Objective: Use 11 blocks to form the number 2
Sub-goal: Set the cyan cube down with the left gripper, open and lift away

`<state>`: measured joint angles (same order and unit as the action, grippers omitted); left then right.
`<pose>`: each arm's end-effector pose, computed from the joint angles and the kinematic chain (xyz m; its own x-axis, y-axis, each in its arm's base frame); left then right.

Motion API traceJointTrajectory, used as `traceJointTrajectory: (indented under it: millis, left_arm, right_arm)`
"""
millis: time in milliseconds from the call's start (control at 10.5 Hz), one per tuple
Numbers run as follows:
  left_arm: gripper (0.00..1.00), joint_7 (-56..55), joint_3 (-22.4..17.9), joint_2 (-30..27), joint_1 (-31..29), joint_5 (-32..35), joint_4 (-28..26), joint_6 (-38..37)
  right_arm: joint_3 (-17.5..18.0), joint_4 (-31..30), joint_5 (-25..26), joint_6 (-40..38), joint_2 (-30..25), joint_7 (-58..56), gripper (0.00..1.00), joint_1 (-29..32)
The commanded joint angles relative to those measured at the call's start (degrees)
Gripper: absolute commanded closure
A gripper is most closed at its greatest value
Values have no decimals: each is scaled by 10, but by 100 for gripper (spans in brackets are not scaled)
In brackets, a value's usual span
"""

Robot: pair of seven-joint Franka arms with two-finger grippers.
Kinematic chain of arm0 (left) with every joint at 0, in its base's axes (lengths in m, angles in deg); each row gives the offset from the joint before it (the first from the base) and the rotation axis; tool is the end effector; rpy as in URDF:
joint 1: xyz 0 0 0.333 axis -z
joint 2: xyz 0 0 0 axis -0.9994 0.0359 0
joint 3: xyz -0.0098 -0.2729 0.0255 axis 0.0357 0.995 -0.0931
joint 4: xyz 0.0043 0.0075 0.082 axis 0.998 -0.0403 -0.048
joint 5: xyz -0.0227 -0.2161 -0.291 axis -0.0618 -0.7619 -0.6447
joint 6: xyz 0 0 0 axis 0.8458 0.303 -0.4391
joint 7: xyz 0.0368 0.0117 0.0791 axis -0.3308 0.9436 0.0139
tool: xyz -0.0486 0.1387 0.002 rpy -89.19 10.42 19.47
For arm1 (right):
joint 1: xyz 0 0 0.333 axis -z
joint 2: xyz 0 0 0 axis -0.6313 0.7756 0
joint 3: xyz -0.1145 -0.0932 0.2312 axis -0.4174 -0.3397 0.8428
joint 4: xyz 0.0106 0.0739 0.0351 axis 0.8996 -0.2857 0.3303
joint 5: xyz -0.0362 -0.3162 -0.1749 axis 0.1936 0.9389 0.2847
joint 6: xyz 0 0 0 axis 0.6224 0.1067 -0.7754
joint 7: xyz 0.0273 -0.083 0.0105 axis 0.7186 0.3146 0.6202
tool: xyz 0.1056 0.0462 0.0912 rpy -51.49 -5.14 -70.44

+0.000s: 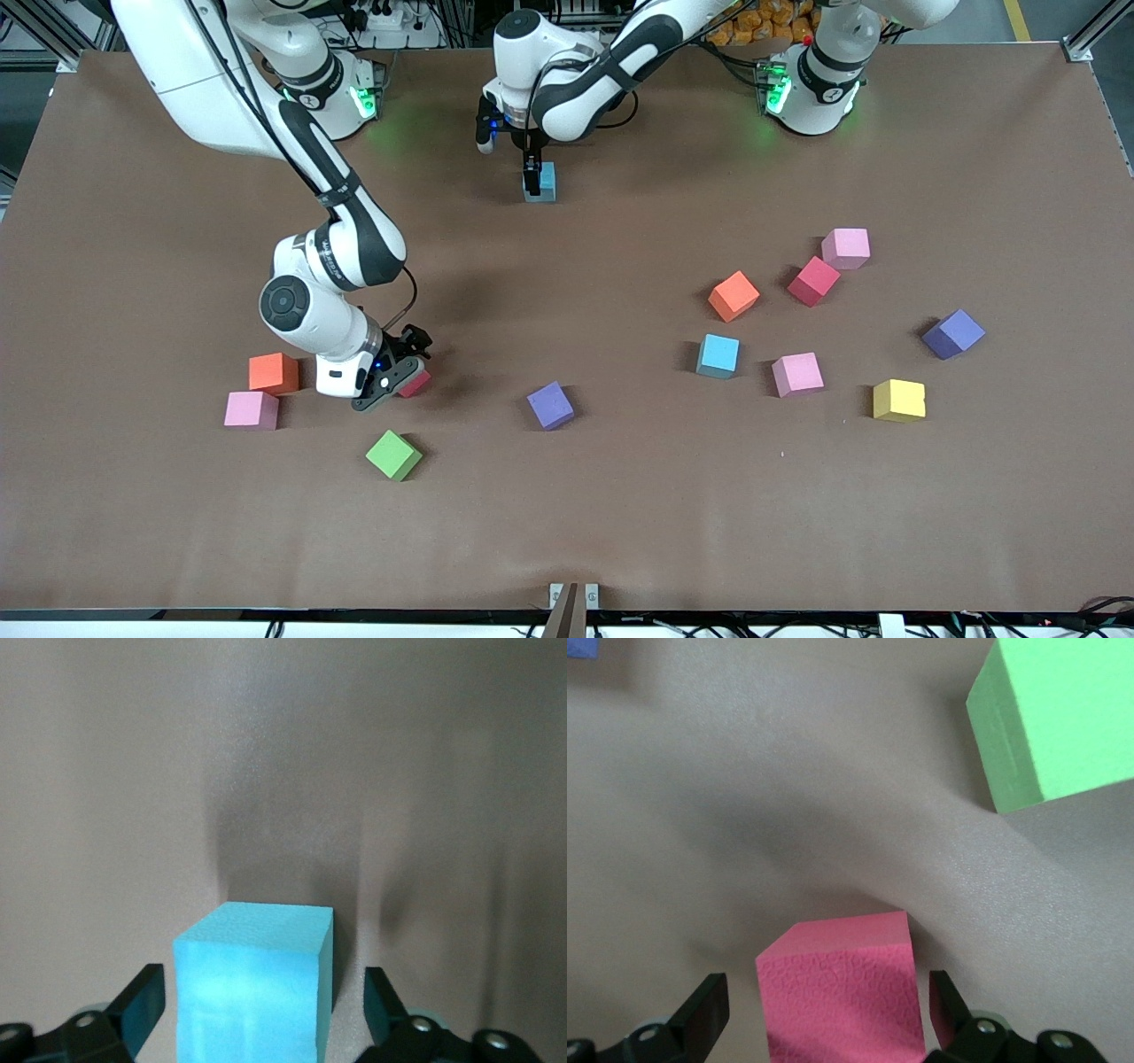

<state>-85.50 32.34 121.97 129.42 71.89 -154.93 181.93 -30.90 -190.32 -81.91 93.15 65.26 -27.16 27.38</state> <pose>0.1534 -0.5649 0.1531 -0.0038 -0.9999 0.0138 -0.9935 0.0022 -0.1140 0.5644 0.1935 0.1512 0.8057 0.5827 0.1064 0.5920 -0.7979 -0.1137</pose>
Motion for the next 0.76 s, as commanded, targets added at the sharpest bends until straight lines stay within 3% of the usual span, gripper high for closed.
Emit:
traceJointTrajectory:
  millis: [0,96,382,478,573,669]
  left_arm:
    - [0,-10,-3,-21,-3,11,-5,6]
    - [0,-10,-3,-38,-5,4,-4,3]
    - [0,-11,36,-112,-29,-40,-7,-99]
    - [0,-12,48,-143,-45,-62,-8,-130]
    - [0,-12,52,-191,-57,-111,-8,-193]
    - [0,-8,67,-247,-94,-178,-6,-284]
  right_arm:
    - [7,-10,2,18,3,2,0,5]
    - [7,-10,3,17,4,2,0,6]
    - [7,-8,3,11,3,2,26,7]
    - [7,-8,4,10,3,2,27,7]
    - [7,-8,4,10,3,2,27,7]
    - [6,-8,4,10,3,2,36,7]
